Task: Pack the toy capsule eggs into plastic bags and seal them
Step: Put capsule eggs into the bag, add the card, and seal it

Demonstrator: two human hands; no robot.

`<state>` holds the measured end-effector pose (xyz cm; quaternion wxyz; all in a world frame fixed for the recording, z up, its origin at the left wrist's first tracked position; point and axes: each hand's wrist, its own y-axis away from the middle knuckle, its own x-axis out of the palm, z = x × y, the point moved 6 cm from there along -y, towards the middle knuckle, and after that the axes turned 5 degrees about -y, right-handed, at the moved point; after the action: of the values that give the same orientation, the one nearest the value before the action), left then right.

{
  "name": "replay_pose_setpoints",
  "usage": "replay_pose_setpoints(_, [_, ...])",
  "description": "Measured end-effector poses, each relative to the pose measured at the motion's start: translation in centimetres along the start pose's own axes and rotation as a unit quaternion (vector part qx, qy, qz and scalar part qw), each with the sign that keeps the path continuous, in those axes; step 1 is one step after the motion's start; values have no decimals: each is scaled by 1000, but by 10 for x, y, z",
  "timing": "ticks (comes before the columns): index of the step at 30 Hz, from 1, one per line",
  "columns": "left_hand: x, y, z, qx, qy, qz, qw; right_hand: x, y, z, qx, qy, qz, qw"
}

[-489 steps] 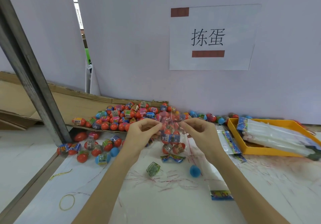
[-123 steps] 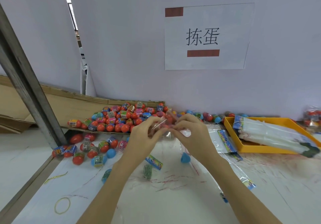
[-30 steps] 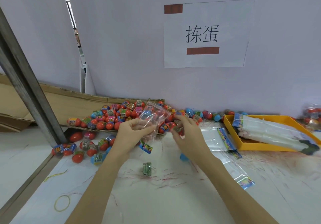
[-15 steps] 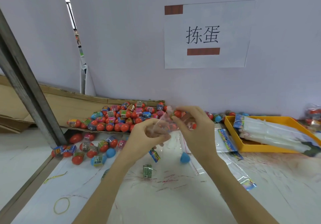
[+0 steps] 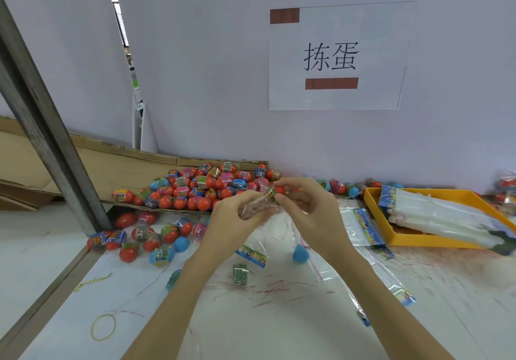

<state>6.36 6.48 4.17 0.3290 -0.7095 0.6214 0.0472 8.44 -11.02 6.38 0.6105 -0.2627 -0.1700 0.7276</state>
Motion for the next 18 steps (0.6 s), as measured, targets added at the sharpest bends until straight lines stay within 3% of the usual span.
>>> replay_pose_setpoints(5, [1, 0, 5, -30, 19, -8, 999, -1, 3, 9, -89, 117, -48, 988])
replay_pose_setpoints(9, [0, 0, 6, -51, 32, -10, 998, 7, 6, 11, -123, 128, -5, 984])
replay_pose_setpoints(18, [3, 1, 2, -15, 26, 15, 999, 12, 5, -3, -1, 25, 26, 999])
